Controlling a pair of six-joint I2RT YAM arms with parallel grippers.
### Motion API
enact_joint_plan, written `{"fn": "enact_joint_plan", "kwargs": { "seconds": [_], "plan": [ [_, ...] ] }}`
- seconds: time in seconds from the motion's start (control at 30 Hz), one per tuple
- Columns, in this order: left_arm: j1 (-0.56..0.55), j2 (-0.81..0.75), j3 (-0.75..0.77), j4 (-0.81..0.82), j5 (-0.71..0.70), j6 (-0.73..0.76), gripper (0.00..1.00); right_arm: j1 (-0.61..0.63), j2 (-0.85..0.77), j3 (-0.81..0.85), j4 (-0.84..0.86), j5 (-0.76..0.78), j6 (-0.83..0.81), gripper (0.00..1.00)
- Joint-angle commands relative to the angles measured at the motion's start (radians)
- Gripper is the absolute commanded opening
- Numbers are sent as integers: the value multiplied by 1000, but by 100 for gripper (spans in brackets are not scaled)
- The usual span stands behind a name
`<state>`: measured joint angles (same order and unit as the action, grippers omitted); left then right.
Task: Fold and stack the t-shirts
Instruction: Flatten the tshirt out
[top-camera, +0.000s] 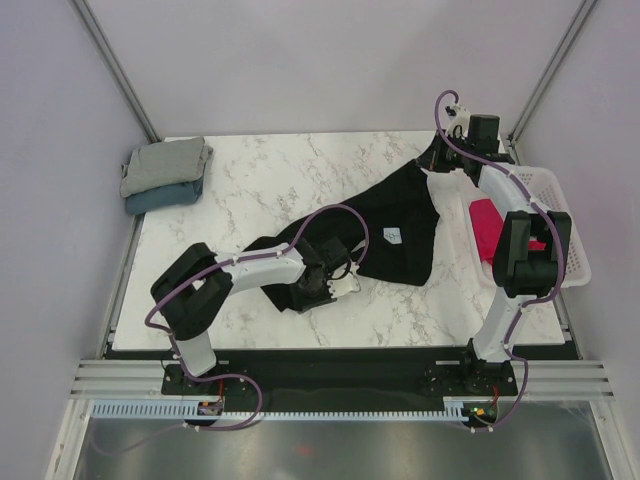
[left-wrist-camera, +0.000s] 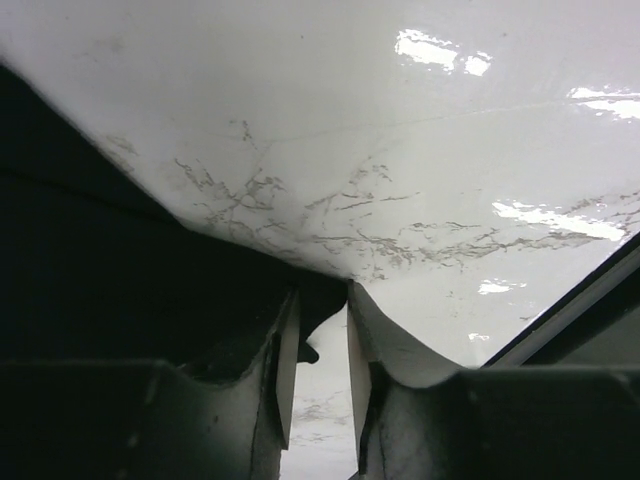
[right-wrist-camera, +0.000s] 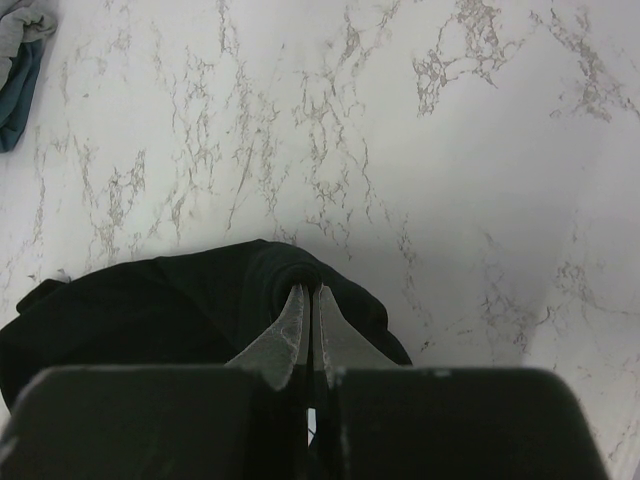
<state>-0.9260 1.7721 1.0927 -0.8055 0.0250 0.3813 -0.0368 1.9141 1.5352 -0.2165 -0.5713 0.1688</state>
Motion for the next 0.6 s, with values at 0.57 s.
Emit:
{"fn": "enact_joint_plan", "kwargs": {
  "seconds": [0.57],
  "plan": [
    [156,-438,62,23,-197,131,2,-6,48,-6,52,-27,18,0]
  ]
}}
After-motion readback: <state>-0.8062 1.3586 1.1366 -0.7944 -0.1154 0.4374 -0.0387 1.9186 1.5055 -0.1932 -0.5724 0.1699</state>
